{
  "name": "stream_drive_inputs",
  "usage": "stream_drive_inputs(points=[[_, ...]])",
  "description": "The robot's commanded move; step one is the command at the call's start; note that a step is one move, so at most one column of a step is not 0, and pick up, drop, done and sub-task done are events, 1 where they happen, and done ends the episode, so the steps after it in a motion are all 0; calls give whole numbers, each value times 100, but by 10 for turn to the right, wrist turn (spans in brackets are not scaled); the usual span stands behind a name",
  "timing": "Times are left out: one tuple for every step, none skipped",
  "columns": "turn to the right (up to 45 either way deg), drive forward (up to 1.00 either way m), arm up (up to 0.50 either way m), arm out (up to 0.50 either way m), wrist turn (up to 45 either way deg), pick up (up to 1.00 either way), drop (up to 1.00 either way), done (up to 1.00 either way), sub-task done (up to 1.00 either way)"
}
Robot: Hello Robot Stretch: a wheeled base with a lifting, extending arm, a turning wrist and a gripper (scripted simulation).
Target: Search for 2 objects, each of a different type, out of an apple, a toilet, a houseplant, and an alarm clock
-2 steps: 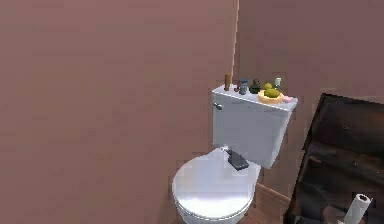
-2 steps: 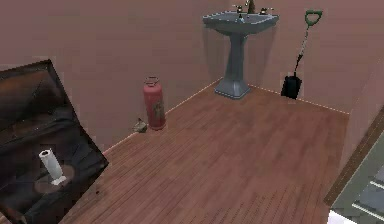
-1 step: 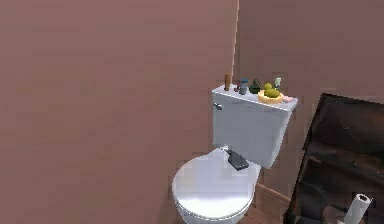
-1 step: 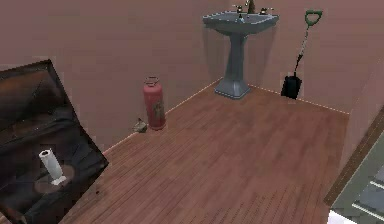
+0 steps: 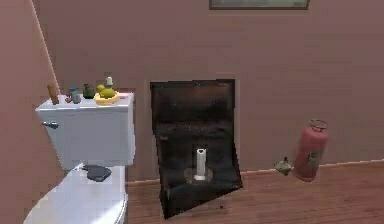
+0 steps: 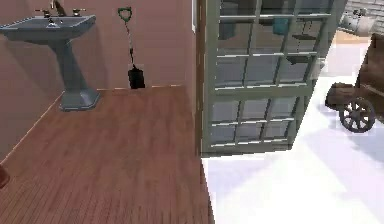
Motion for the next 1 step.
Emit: stream_drive_inputs(points=[[450,0,0,0,0,0,0,0,0]])
